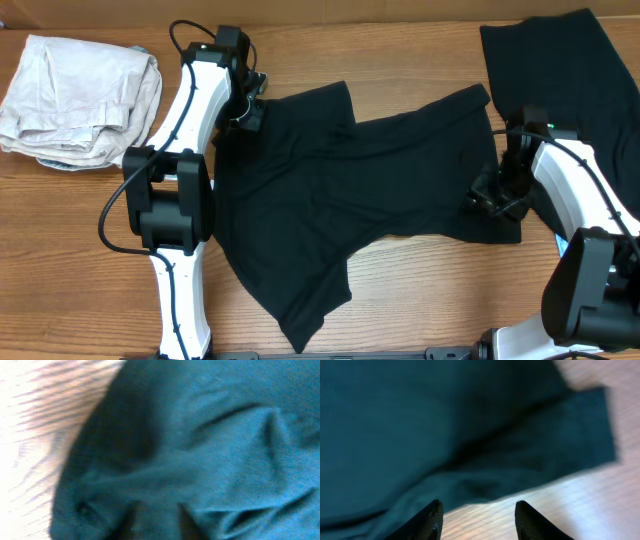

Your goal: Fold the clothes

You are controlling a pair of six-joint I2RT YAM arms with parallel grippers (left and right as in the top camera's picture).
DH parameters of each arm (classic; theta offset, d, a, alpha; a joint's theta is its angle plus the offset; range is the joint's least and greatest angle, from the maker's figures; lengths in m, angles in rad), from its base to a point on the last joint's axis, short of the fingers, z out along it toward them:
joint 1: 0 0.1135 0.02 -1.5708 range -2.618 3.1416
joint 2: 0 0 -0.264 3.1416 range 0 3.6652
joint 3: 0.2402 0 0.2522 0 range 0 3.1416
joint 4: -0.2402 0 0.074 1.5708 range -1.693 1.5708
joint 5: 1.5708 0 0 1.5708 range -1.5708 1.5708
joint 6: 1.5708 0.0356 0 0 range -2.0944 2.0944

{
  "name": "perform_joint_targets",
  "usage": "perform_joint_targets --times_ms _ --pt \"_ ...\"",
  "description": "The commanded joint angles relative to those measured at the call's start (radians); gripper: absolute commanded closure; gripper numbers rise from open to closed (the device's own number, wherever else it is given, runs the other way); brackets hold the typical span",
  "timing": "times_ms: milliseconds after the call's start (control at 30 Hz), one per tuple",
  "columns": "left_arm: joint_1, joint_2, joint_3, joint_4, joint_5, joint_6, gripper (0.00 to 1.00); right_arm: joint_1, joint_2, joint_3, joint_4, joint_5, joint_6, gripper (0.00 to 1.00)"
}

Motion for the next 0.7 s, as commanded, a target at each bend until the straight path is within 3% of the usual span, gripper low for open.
perform_joint_targets --times_ms 0,500,667 --pt "-0.013 0.008 0.013 -0.018 0.063 0.019 0.96 0.006 -0.007 0.019 0.052 -0.142 -0.076 0.48" --pt "-0.033 0.008 -0.092 -0.051 0.059 0.004 0.96 0.01 -0.007 0.019 0.103 -0.159 -0.076 0.46" --pt "-0.029 0.008 -0.168 0.055 -0.067 0.003 0.92 0.01 -0.007 0.019 0.109 -0.159 -0.076 0.46"
